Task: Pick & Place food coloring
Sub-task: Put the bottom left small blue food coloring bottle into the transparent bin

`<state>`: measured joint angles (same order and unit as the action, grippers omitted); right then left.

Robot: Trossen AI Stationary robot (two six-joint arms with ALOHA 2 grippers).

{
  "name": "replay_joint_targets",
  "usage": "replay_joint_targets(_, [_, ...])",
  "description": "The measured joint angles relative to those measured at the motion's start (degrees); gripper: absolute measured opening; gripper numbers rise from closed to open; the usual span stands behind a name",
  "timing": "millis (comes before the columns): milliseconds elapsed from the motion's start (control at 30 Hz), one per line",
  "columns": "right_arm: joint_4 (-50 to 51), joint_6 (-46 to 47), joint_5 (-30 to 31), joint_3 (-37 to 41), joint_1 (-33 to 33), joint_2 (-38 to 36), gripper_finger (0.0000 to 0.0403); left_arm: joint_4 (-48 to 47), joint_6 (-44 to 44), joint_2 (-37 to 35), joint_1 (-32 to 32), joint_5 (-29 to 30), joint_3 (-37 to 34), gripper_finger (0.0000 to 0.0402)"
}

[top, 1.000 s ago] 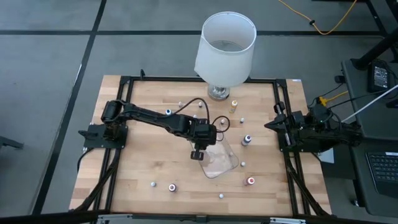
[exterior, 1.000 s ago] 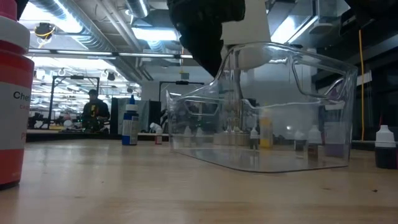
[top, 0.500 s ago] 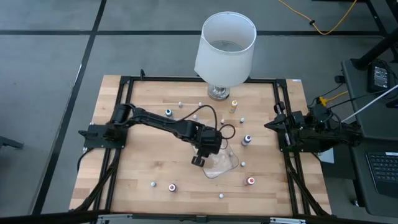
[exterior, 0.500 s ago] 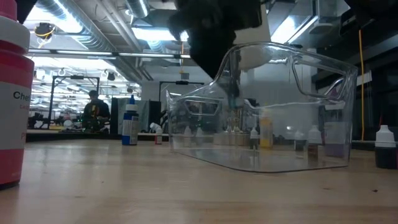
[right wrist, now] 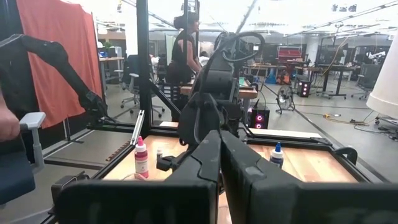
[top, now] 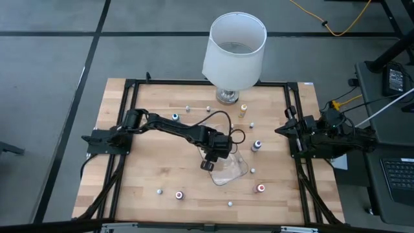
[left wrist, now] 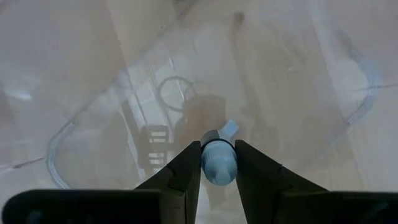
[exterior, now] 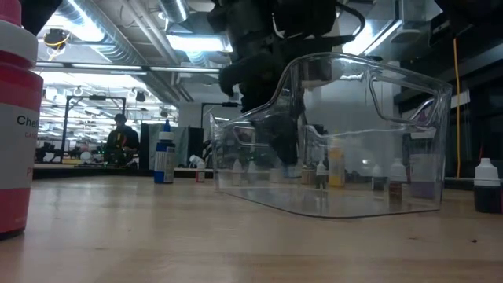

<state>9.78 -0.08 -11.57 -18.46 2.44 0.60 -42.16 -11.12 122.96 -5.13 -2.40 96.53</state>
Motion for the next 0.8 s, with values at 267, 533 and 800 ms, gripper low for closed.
replay_joint_targets(267, [1.56, -0.15, -0.04, 0.00, 0.01, 0.00, 0.0016, -0.05, 0.37, 0.37, 0.64, 1.18, -0.02, 0.0088])
replay_joint_targets(533, [2.22, -0.04, -0.06, 0.00, 0.01, 0.01, 0.0016, -0.06, 0.44, 0.37, 0.85, 1.13, -0.02, 0.0110])
replay_joint_targets(800, [2.23, -0.15, -0.07, 0.00, 0.02, 0.02, 0.0016, -0.04, 0.88, 0.37, 0.85, 1.23, -0.02, 0.0147])
